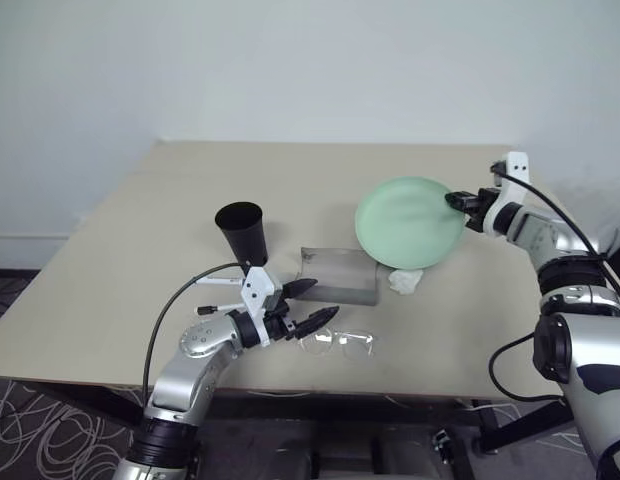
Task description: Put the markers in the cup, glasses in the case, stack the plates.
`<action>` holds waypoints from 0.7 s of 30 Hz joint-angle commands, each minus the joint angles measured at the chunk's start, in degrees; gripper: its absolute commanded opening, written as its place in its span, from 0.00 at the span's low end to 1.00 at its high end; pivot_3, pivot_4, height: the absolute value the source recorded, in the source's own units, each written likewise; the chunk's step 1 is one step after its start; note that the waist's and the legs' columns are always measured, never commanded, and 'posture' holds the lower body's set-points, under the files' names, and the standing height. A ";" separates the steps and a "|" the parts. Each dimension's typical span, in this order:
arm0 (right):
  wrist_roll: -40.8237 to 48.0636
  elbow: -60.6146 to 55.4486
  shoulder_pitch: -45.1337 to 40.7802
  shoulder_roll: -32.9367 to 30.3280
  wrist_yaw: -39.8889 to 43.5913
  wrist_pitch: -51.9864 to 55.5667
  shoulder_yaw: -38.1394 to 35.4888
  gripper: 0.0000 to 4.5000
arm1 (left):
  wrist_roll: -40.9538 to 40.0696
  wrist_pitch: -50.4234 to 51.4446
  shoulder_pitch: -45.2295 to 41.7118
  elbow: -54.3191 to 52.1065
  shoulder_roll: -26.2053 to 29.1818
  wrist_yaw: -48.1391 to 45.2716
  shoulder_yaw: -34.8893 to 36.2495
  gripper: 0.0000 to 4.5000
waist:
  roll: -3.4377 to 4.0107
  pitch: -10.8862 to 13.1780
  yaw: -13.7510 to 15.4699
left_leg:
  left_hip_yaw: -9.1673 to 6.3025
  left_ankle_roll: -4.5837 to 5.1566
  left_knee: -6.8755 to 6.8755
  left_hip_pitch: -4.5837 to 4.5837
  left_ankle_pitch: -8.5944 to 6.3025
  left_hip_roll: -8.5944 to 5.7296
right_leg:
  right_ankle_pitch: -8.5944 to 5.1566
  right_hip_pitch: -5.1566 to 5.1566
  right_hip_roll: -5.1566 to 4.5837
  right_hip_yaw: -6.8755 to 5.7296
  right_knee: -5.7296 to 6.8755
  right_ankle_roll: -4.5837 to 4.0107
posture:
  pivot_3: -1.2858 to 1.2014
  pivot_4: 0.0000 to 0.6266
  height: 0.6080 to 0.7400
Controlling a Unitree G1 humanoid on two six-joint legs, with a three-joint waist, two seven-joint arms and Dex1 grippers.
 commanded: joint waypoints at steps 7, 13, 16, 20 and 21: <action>-1.83 10.16 -6.16 3.01 -13.61 -10.01 -4.09 0.04 | 0.16 -1.31 -0.53 -1.68 0.10 0.74 0.91 0.84 | 0.01 -0.01 -0.28 | 0.00 0.00 -0.09 0.03 0.00 0.01 | 0.00 -0.03 0.01 0.03 0.01 0.00 | 0.52 0.00 0.97; -2.19 11.01 -6.31 3.66 -15.19 -11.16 -5.38 0.04 | 0.22 -1.33 -0.33 -1.83 0.25 0.97 0.84 0.84 | 0.03 -0.02 -0.34 | 0.04 0.02 -0.06 0.07 0.01 0.01 | 0.01 0.00 0.04 0.08 0.04 -0.01 | 0.52 0.00 0.97; -2.15 11.14 -6.15 3.81 -16.74 -11.72 -6.01 0.04 | 0.33 -1.34 -0.47 -1.80 0.27 1.01 0.67 0.84 | 0.03 -0.02 -0.37 | 0.04 0.02 -0.06 0.08 0.01 0.01 | 0.01 0.00 0.05 0.09 0.06 -0.01 | 0.52 0.00 0.97; -2.35 11.24 -5.91 4.24 -17.85 -12.05 -6.38 0.04 | 0.48 -1.34 -0.96 -1.58 0.14 0.95 0.36 0.84 | 0.04 -0.02 -0.42 | 0.05 0.02 -0.06 0.08 0.01 0.01 | 0.01 0.00 0.05 0.12 0.06 -0.01 | 0.52 0.00 0.97; -2.40 11.24 -5.89 4.36 -17.94 -12.07 -6.39 0.04 | 0.51 -1.35 -1.07 -1.50 0.11 0.91 0.33 0.84 | 0.04 -0.02 -0.46 | 0.06 0.02 -0.06 0.08 0.01 0.01 | 0.01 0.00 0.06 0.13 0.06 -0.01 | 0.52 0.00 0.97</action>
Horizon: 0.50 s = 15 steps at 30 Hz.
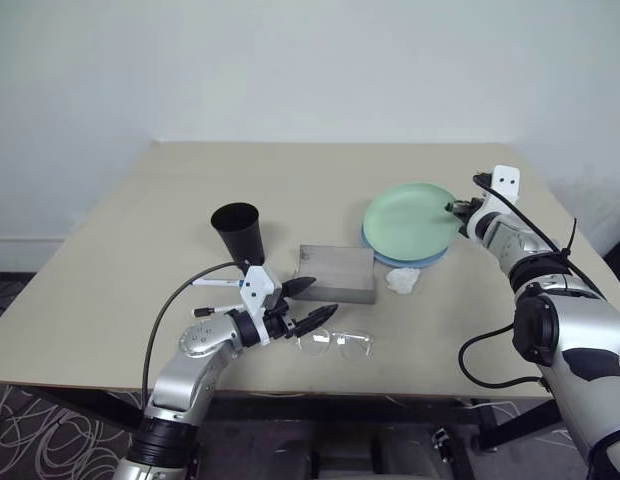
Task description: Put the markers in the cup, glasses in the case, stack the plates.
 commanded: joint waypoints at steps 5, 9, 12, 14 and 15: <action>-0.77 -1.19 -1.90 0.68 -0.01 -1.14 -0.43 0.04 | 0.39 -1.13 -1.28 -1.37 -0.01 -0.12 0.19 0.84 | 0.01 0.00 -0.05 | 0.02 0.00 0.00 0.02 0.00 0.00 | 0.00 0.00 0.02 0.03 0.02 0.00 | 0.52 0.00 0.97; -1.30 -1.25 -1.79 0.70 0.83 -0.88 -0.37 0.13 | 0.67 -1.16 -1.20 -1.37 -0.16 -0.20 0.23 0.84 | 0.01 -0.01 -0.05 | 0.04 0.00 0.00 0.02 0.00 0.00 | 0.00 0.01 0.02 0.05 0.01 0.00 | 0.52 0.00 0.97; -2.43 -1.49 -1.65 0.73 1.61 -1.37 0.47 0.33 | 0.77 -1.17 -1.19 -1.35 -0.18 -0.23 0.25 0.84 | 0.02 -0.01 -0.06 | 0.03 0.00 0.00 0.03 0.00 0.00 | 0.00 0.01 0.02 0.05 0.01 0.00 | 0.52 0.00 0.97; -3.03 -1.71 -1.47 0.73 2.10 -1.78 1.00 0.47 | 0.81 -1.20 -1.23 -1.27 -0.20 -0.24 0.24 0.84 | 0.02 -0.01 -0.06 | 0.04 0.01 0.00 0.04 0.00 0.00 | 0.00 0.01 0.02 0.06 0.02 0.00 | 0.52 0.00 0.97; -3.18 -1.81 -1.36 0.67 2.35 -1.91 1.14 0.47 | 0.86 -1.22 -1.25 -1.23 -0.22 -0.23 0.23 0.84 | 0.02 -0.01 -0.05 | 0.05 0.01 0.00 0.04 0.00 0.00 | 0.01 0.01 0.03 0.07 0.02 -0.01 | 0.52 0.00 0.97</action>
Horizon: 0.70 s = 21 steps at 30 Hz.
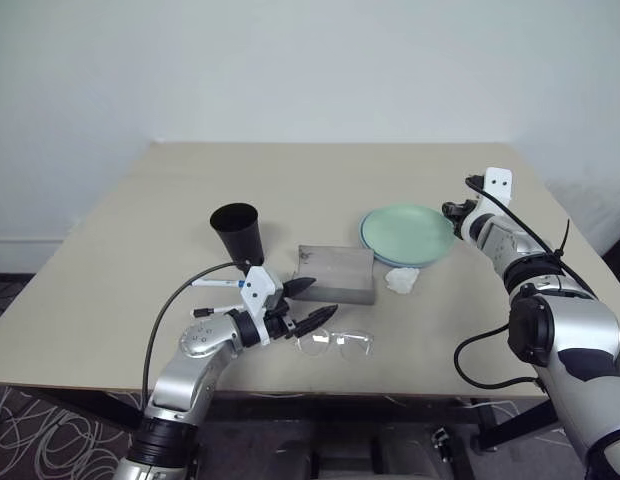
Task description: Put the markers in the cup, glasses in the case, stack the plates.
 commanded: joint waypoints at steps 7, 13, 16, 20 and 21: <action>-4.47 -5.07 1.07 -3.38 13.81 -6.23 5.52 0.47 | -0.17 -1.23 -1.35 -1.54 0.29 -0.06 0.93 0.84 | 0.00 0.00 0.04 | 0.01 0.00 0.01 0.00 0.00 0.00 | 0.00 0.01 0.00 0.01 0.00 0.00 | 0.52 0.00 0.97; -4.64 -17.44 8.91 -6.68 36.82 -9.19 11.73 0.47 | -0.31 -1.26 -1.48 -1.37 0.90 -0.38 1.41 0.84 | 0.00 0.00 0.01 | 0.00 0.00 0.03 0.03 0.00 0.00 | 0.00 0.05 0.00 -0.01 0.00 0.02 | 0.52 0.00 0.97; -3.75 -25.22 13.38 -8.06 41.50 -6.83 12.75 0.47 | -0.30 -1.20 -1.62 -1.24 1.07 -0.55 1.28 0.84 | 0.00 0.00 0.03 | -0.02 0.00 0.09 0.03 0.00 0.00 | 0.01 0.07 0.00 -0.03 0.03 0.02 | 0.52 0.00 0.97; -2.48 -34.89 18.67 -8.96 44.92 -2.10 13.52 0.61 | -0.30 -1.17 -1.91 -0.99 1.09 -0.67 1.15 0.84 | 0.00 0.00 0.18 | -0.03 -0.01 0.16 0.02 0.00 0.00 | 0.02 0.08 -0.01 -0.03 0.05 0.03 | 0.52 0.00 0.97; -2.00 -37.35 20.01 -9.08 45.71 -0.88 13.65 0.68 | -0.32 -1.16 -1.95 -0.95 1.12 -0.72 1.14 0.84 | 0.00 0.00 0.23 | -0.03 -0.01 0.18 0.02 0.00 0.00 | 0.02 0.09 -0.01 -0.03 0.06 0.03 | 0.52 0.00 0.97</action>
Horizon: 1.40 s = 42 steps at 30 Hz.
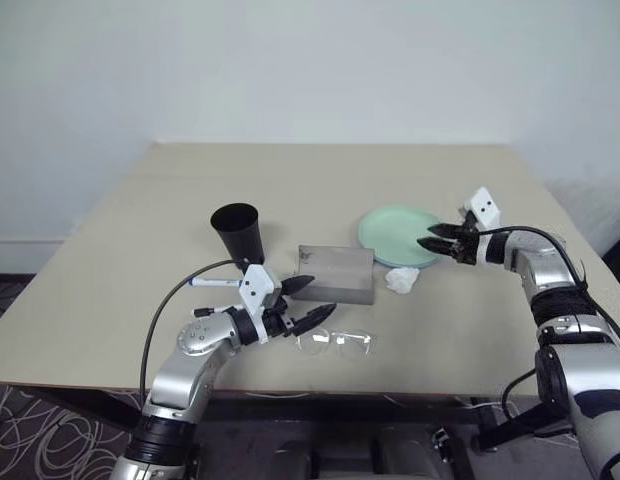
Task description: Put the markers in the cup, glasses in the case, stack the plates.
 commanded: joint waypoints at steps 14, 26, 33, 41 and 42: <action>1.97 -26.50 13.11 -2.15 3.61 6.90 6.05 0.98 | -0.38 -0.84 -1.37 -0.52 0.60 -0.82 1.05 0.84 | -0.03 0.01 0.11 | -0.03 -0.01 0.10 -0.01 -0.01 0.03 | 0.00 0.05 -0.03 -0.12 -0.01 0.00 | 0.52 0.00 0.97; -1.46 -20.50 12.75 0.83 -2.65 0.32 10.12 0.90 | -0.27 -0.82 -1.25 -0.61 0.19 -0.55 0.72 0.84 | -0.04 0.01 0.28 | -0.07 -0.01 0.12 -0.02 -0.01 0.02 | 0.00 0.06 -0.04 -0.17 -0.02 0.01 | 0.52 0.00 0.97; -3.90 -16.83 11.98 1.00 -4.26 -2.81 11.39 0.38 | -0.07 -0.92 -1.07 -0.60 0.11 -0.41 0.66 0.84 | -0.04 0.01 0.29 | -0.08 -0.01 0.12 -0.02 -0.01 0.02 | 0.00 0.06 -0.04 -0.17 -0.02 0.01 | 0.52 0.00 0.97; -0.65 -18.02 10.84 0.80 -2.28 -2.17 8.63 0.00 | 0.09 -0.93 -1.31 -0.45 0.17 -0.43 0.64 0.84 | -0.04 0.01 0.27 | -0.08 -0.01 0.14 -0.02 0.00 0.02 | 0.00 0.07 -0.03 -0.17 -0.02 0.01 | 0.52 0.00 0.97; 0.76 -18.67 10.21 0.92 -1.99 -1.51 7.50 0.00 | 0.08 -0.92 -1.39 -0.41 0.19 -0.48 0.65 0.84 | -0.04 0.01 0.26 | -0.08 -0.01 0.14 -0.02 0.00 0.02 | 0.00 0.07 -0.04 -0.17 -0.01 0.01 | 0.52 0.00 0.97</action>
